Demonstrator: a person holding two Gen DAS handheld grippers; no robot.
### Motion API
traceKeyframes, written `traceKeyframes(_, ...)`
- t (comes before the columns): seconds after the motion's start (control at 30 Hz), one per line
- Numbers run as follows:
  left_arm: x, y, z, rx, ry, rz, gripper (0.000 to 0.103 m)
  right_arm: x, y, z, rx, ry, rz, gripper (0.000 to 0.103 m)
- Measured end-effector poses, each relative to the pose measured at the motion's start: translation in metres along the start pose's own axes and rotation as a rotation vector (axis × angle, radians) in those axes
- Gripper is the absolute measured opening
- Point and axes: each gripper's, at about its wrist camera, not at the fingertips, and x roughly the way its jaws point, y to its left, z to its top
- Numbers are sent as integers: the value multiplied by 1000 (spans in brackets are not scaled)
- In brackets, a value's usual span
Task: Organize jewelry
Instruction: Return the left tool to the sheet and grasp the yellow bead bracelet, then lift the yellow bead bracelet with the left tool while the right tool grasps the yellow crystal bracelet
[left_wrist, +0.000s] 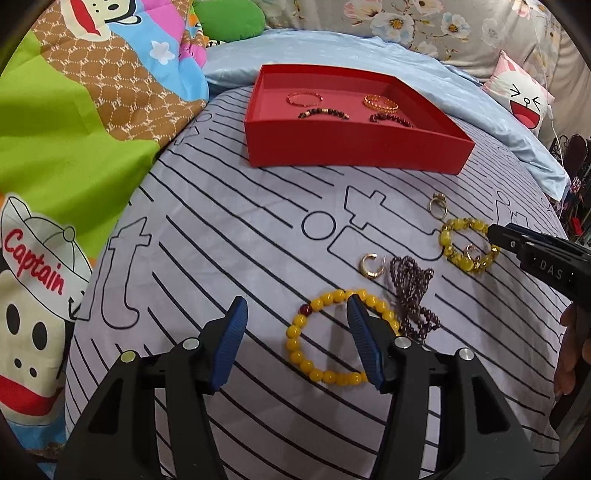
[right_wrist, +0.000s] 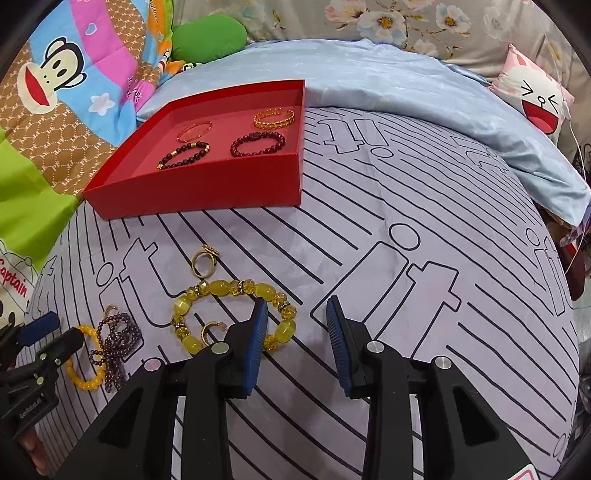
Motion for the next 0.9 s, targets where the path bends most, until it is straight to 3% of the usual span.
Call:
traceKeyframes(0.3,5,-5,-5,26,-8,27,53,4,2,-4,3,6,-3,30)
traceKeyframes(0.43,4,-8,-9,48,-30,35,51,3,3,-6,-4,3,-5,23)
traceKeyframes(0.57,2,-9,-10,58,-42,20,36,1,4,-8,-3,5,6,11)
traceKeyframes(0.7,1,-10,-10,63,-40,0,15,-1,5,-12,-5,6,9,9)
traceKeyframes(0.9,-1,-8,-11,48,-18,-46,7,-7,1,-17,9,22,35,9)
